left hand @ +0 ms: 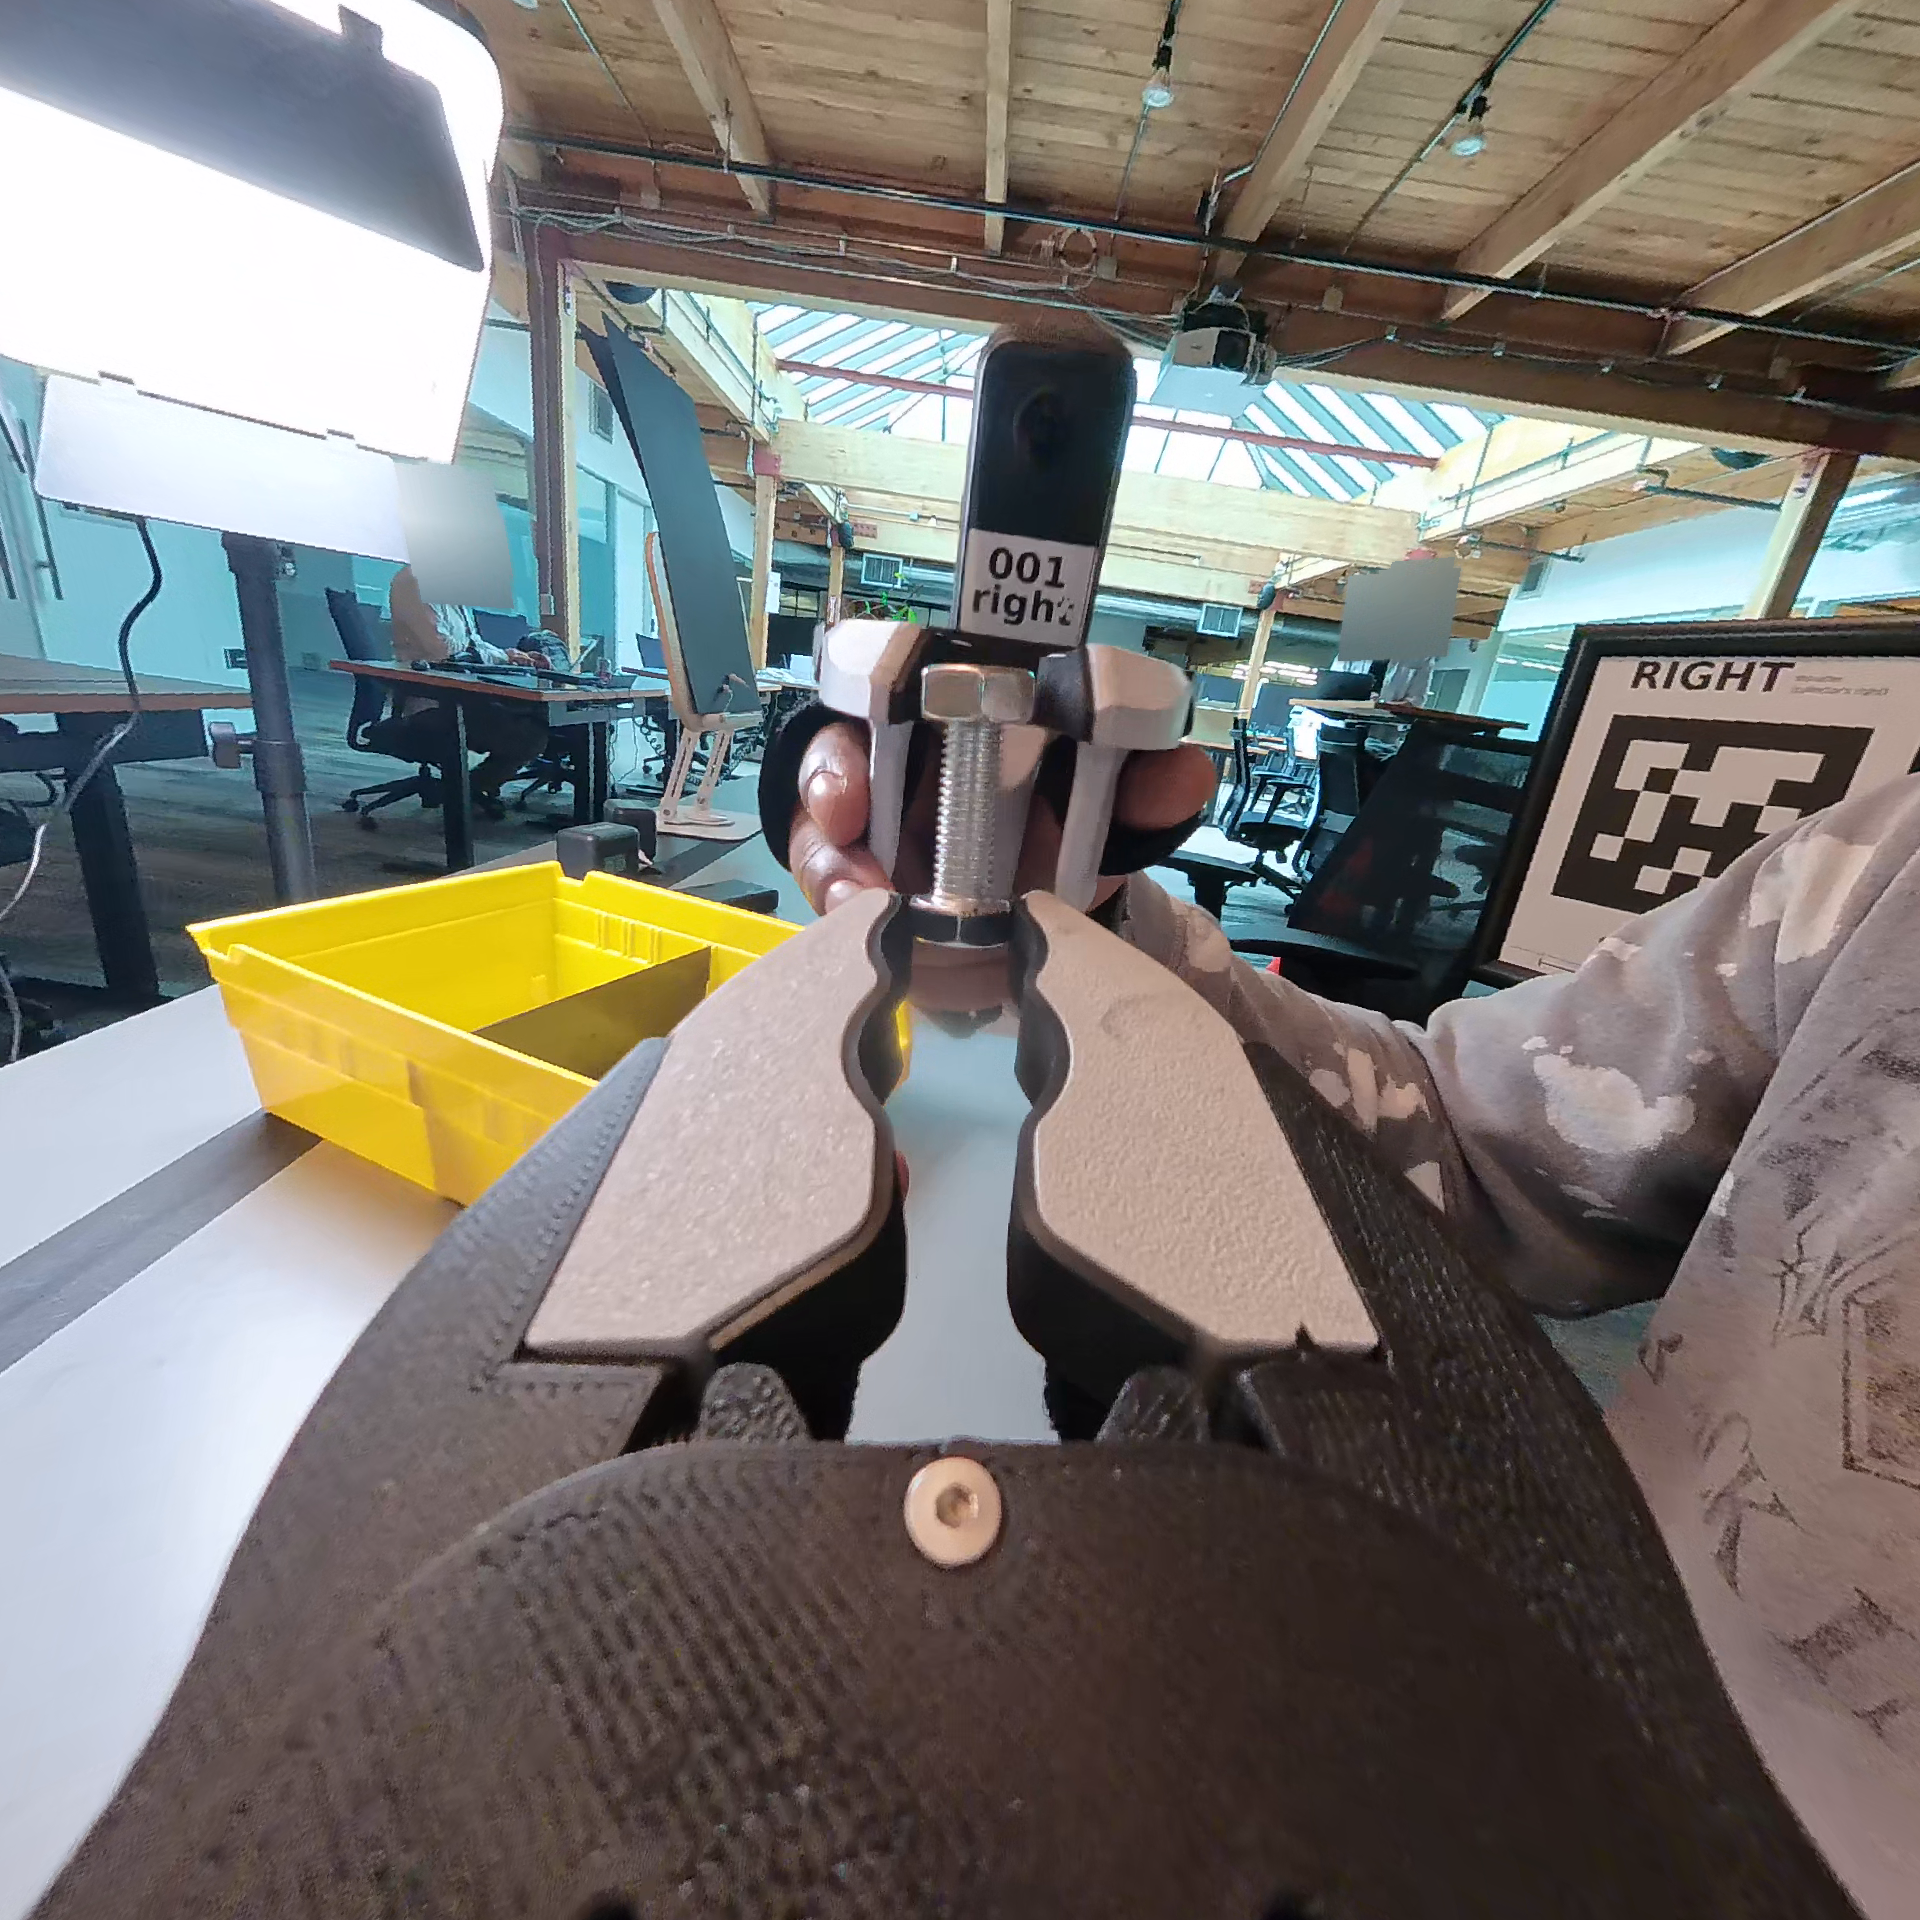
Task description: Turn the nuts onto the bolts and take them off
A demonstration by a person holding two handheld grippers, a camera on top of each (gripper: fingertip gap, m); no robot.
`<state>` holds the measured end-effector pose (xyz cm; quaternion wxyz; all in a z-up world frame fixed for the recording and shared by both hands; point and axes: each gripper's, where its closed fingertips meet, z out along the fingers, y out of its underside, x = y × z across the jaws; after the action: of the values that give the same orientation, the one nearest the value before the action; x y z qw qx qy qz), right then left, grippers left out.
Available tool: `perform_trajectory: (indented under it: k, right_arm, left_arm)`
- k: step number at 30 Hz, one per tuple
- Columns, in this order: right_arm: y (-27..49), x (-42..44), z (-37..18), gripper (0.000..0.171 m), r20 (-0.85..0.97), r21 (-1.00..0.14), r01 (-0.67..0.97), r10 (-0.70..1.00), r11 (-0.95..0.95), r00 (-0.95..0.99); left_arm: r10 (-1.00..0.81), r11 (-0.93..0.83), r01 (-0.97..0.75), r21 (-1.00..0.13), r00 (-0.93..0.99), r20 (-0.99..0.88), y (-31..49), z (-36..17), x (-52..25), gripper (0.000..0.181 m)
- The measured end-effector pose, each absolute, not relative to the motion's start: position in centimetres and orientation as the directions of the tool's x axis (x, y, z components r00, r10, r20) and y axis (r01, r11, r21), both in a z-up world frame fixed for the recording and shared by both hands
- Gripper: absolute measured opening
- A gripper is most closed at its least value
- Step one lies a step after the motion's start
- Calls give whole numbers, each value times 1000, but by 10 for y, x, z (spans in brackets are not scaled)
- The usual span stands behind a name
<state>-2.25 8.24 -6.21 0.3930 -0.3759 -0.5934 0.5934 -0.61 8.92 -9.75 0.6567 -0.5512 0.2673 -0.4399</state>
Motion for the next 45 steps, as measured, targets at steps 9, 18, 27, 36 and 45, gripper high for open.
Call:
perform_trajectory:
  k: [9, 18, 27, 36, 45]
  right_arm:
    - [90, -14, -53, 19, 80, -996, -54, 926, 65, -370]
    - [224, 24, -83, 19, 109, -984, 161, 976, 78, 191]
    - [350, 91, -268, 19, 131, -712, 621, 806, -328, 577]
    - [362, 124, -314, 21, 193, -538, 703, 743, -466, 641]
    - [329, 76, -196, 31, 103, -837, 504, 843, -213, 528]
  left_arm:
    - [-875, -14, 249, -968, 467, 132, 91, -104, -4, 18]
    - [-835, -28, 286, -958, 521, 180, 103, -106, -18, 19]
    - [-819, -24, 279, -960, 546, 179, 107, -108, -24, 18]
    - [-818, -26, 257, -966, 550, 169, 108, -111, -21, 18]
    - [-780, -104, 178, -979, 596, 191, 119, -131, -20, 18]
